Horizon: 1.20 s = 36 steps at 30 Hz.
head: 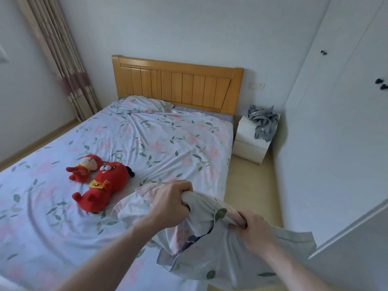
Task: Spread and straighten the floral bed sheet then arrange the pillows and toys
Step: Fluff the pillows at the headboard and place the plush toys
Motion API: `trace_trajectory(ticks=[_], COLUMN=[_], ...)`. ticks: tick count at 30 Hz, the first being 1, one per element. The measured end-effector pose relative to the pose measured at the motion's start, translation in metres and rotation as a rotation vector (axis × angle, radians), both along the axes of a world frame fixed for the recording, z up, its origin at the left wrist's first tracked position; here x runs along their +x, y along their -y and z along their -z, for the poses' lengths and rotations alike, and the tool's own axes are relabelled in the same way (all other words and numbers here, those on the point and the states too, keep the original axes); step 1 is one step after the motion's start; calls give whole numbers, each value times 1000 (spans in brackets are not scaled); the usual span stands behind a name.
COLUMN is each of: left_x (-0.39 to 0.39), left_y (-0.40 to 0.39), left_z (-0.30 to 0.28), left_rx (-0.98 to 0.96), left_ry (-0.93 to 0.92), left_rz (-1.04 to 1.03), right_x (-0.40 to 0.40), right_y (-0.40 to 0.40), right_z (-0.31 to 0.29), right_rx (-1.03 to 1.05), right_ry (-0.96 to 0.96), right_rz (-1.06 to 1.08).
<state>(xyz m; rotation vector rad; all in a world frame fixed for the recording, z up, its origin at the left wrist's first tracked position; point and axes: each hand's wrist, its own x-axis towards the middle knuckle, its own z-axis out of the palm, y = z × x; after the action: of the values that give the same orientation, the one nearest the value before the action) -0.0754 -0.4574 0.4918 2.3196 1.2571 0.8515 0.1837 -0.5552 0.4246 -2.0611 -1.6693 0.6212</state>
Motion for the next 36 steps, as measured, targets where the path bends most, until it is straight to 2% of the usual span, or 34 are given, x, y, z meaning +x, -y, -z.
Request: trace_trajectory(ticks=[8, 16, 23, 27, 30, 33, 36], left_x=[52, 150, 227, 276, 308, 345, 373], left_y=[-21, -132, -240, -300, -343, -389, -424], left_z=[-7, -11, -26, -37, -42, -41, -41], left_rx=[27, 34, 37, 44, 52, 33, 5], left_ry=[34, 145, 193, 241, 265, 268, 276], left_rz=[-130, -224, -200, -196, -215, -267, -312], right_x=[55, 149, 225, 285, 330, 377, 419], right_y=[-51, -178, -288, -349, -398, -453, -501], right_z=[-7, -3, -7, -2, 9, 16, 15], right_rx=[8, 46, 11, -69, -163, -154, -173], right_ry=[1, -29, -22, 56, 191, 329, 344], right_rz=[-129, -148, -184, -245, -301, -370, -444])
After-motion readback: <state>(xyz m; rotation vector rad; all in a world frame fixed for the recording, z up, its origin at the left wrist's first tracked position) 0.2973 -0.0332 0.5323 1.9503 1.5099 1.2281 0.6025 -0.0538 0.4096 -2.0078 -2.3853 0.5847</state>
